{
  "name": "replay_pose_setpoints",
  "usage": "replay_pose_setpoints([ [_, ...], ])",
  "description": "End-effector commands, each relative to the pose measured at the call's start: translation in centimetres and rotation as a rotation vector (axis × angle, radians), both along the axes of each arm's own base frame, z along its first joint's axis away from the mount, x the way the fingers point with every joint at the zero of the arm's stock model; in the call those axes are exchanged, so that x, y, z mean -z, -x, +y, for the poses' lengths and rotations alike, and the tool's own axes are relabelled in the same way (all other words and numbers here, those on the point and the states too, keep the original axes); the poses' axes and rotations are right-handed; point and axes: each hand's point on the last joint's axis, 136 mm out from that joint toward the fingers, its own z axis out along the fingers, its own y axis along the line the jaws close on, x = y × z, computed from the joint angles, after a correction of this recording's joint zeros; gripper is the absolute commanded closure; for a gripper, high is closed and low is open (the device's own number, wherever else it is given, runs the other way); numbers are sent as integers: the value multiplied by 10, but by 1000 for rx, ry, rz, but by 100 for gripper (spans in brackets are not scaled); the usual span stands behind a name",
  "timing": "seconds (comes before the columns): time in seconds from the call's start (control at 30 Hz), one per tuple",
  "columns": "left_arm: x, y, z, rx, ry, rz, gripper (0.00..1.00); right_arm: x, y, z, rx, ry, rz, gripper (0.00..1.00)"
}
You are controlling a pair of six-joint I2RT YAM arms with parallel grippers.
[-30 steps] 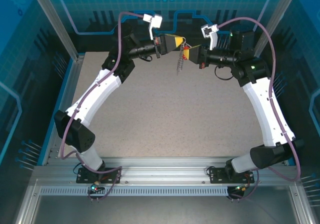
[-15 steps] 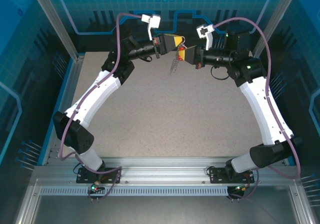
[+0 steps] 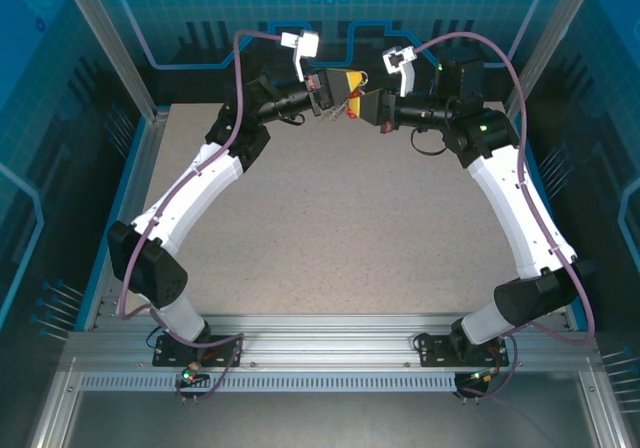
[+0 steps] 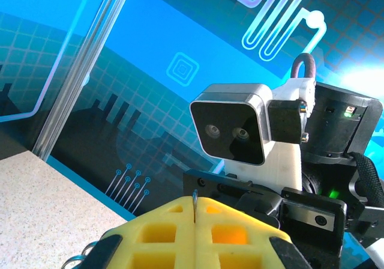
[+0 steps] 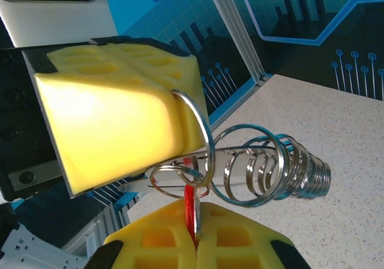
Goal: Put the keys on the keyring
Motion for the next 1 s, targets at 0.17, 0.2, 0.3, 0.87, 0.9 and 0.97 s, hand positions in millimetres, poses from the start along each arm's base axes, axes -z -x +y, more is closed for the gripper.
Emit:
replay_pose_setpoints([
  [0.17,-23,20,6,-18,-17,-123,100,-2,17,-24,12,73,41,100],
  [0.2,-21,19,6,-20,-26,-123,100,-2,18,-27,14,82,49,100],
  [0.3,-17,19,6,-20,-47,-128,100,-1,22,-32,12,98,61,100],
  [0.87,-5,26,3,-11,-103,-142,100,-10,17,-26,-49,111,92,100],
  [0.9,-6,27,3,-11,-103,-144,100,-10,16,-25,-54,109,94,100],
  [0.97,-4,27,2,-9,-104,-143,100,-10,14,-24,-57,106,97,100],
])
